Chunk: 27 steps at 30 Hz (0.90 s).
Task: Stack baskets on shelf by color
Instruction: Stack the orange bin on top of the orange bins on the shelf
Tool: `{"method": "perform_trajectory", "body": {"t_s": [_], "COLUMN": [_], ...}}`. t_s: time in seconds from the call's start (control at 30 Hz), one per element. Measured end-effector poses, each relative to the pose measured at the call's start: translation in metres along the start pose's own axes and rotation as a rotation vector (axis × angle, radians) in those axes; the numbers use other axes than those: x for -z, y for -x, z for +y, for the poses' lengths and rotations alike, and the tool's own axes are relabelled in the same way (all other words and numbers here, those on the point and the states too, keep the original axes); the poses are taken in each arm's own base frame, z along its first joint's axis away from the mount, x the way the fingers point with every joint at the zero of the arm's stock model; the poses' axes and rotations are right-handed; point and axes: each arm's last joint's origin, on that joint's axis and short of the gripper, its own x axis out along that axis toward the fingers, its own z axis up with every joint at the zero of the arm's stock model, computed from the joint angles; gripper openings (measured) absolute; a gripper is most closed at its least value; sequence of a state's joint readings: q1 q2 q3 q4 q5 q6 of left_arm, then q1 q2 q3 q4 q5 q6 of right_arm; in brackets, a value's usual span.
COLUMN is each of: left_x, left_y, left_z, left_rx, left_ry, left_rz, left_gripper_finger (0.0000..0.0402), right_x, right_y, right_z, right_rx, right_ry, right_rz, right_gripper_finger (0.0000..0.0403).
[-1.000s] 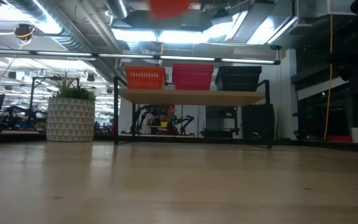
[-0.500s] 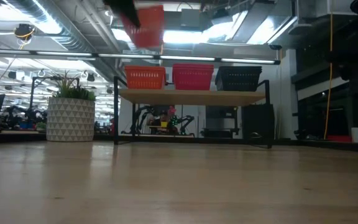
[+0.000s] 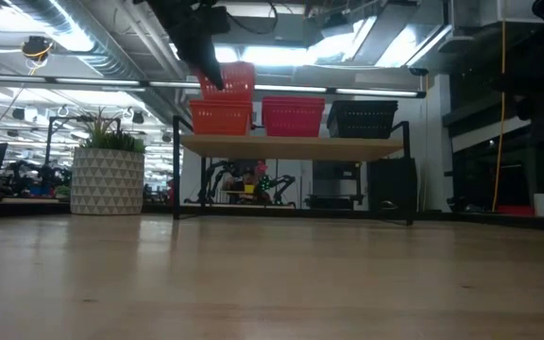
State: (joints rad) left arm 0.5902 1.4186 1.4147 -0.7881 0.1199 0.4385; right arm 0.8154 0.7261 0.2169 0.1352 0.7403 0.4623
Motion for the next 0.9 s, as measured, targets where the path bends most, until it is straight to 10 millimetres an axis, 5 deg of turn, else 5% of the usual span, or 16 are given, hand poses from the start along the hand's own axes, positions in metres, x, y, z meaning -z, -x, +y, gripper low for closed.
{"method": "perform_trajectory", "body": {"t_s": [0.57,0.9], "left_x": [0.0056,0.0056], "left_y": [-0.0075,-0.0073], "left_z": [-0.0004,-0.0013], "left_rx": [0.024,0.004], "left_ry": [0.002,0.024], "left_rz": [0.068,0.081], "left_gripper_finger": [0.0003,0.0087], "right_x": [-0.0003,-0.0003], "right_y": [0.0000,0.0000], "right_z": [0.0002,0.0001], "right_rx": [-0.001,-0.001], "right_ry": [-0.026,-0.035], "right_rz": [-0.003,-0.003], "right_gripper_finger": [0.0110,0.0110]}}
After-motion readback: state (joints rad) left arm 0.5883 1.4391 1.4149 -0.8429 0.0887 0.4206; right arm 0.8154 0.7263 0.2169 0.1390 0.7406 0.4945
